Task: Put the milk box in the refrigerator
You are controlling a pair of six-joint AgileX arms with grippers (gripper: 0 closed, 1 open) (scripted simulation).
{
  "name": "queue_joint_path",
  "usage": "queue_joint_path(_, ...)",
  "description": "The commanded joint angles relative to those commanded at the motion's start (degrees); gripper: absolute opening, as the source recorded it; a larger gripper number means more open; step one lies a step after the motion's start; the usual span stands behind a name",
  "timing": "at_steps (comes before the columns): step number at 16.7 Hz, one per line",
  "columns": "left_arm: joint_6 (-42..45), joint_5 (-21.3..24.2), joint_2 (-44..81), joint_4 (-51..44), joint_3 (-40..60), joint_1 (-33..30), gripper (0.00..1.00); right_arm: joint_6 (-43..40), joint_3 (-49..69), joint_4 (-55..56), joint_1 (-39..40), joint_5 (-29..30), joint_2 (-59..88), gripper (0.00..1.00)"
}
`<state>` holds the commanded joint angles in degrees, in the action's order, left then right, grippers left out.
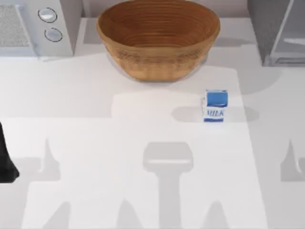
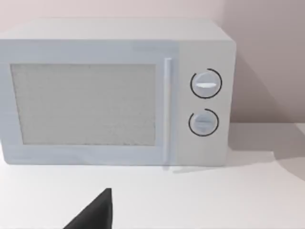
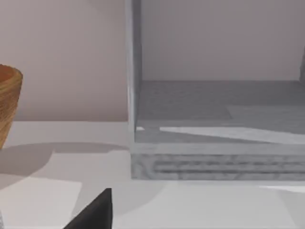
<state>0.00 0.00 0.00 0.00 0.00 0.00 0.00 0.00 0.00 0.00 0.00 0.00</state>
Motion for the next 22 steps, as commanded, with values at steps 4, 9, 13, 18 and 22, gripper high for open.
queue_joint_path(4,0.0,0.0,0.0,0.0,0.0,0.0,1.0,0.08,0.55,1.24,0.49,0.42,1.42,1.0)
queue_joint_path(9,0.0,0.0,0.0,0.0,0.0,0.0,1.0,0.6,4.91,11.41,4.42,4.19,13.87,1.0)
queue_joint_path(13,0.0,0.0,0.0,0.0,0.0,0.0,1.0,1.13,10.46,24.91,9.69,9.44,31.25,1.0)
queue_joint_path(18,0.0,0.0,0.0,0.0,0.0,0.0,1.0,1.57,18.61,45.4,17.73,17.77,58.73,1.0)
queue_joint_path(22,0.0,0.0,0.0,0.0,0.0,0.0,1.0,1.64,25.15,62.46,24.5,25.0,82.58,1.0)
